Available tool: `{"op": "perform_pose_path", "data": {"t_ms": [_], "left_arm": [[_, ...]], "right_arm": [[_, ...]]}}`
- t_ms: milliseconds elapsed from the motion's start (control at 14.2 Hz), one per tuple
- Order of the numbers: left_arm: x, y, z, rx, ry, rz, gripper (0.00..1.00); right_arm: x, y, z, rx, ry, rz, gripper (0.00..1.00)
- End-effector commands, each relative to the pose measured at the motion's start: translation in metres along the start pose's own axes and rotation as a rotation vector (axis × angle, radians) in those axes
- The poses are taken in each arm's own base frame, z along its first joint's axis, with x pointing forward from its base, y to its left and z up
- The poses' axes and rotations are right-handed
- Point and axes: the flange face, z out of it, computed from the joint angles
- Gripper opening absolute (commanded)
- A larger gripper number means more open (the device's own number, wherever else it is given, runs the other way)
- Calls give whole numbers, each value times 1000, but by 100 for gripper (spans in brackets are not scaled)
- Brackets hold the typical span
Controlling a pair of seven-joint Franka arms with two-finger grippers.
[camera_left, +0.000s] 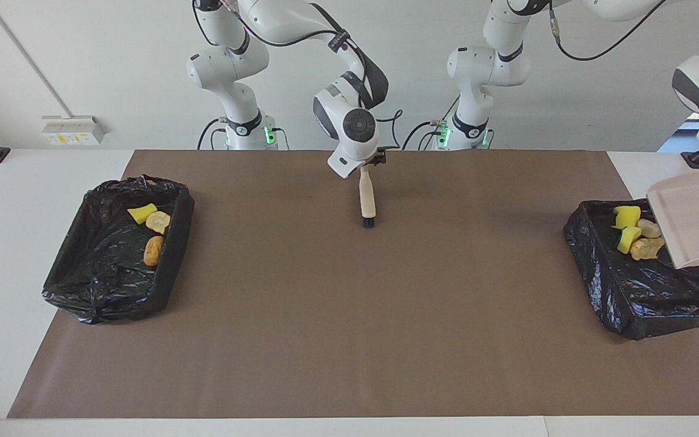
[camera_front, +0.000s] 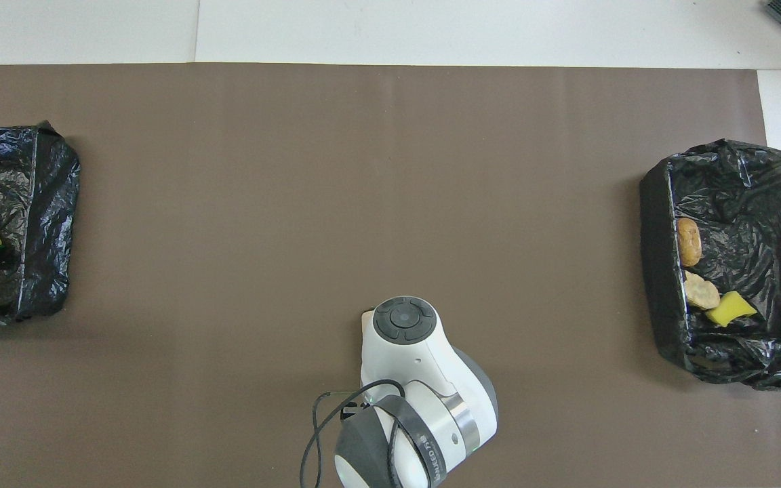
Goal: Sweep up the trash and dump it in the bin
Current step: 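Tilt the dustpan with the left gripper to dump debris into the bin, then bring the dustpan back with the left gripper while the right gripper sets down the brush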
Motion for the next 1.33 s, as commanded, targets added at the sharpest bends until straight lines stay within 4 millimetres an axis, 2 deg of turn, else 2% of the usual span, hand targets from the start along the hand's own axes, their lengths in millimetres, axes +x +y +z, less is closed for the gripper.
{"op": "perform_pose_path", "data": {"t_ms": [0,211,421,491,632,702,842,982,1123,1263], "left_arm": [[41,-4,-36,-37,98,-91,0],[91,-19,-72,-34,193,-87,0],[142,-20,-94,-117,299,-201,0],[161,-21,-108,-137,312,-248,0],[207,-22,-132,-191,313,-359,0],[240,-19,-149,-220,334,-424,0],[282,-16,-163,-310,358,-583,0],[333,-17,-186,-349,352,-748,0],[382,-16,-210,-437,423,-898,0],[426,-16,-239,-491,469,-1056,0]], "right_arm": [[32,26,-41,31,72,16,100],[57,58,-88,76,145,39,100],[79,90,-124,48,239,55,100],[87,102,-136,25,288,60,100],[105,134,-152,-8,365,88,100],[116,156,-162,2,401,117,100],[129,189,-182,-31,472,76,100],[133,211,-203,-79,512,29,100],[130,219,-210,-88,521,37,100],[116,234,-244,-105,580,55,100]]}}
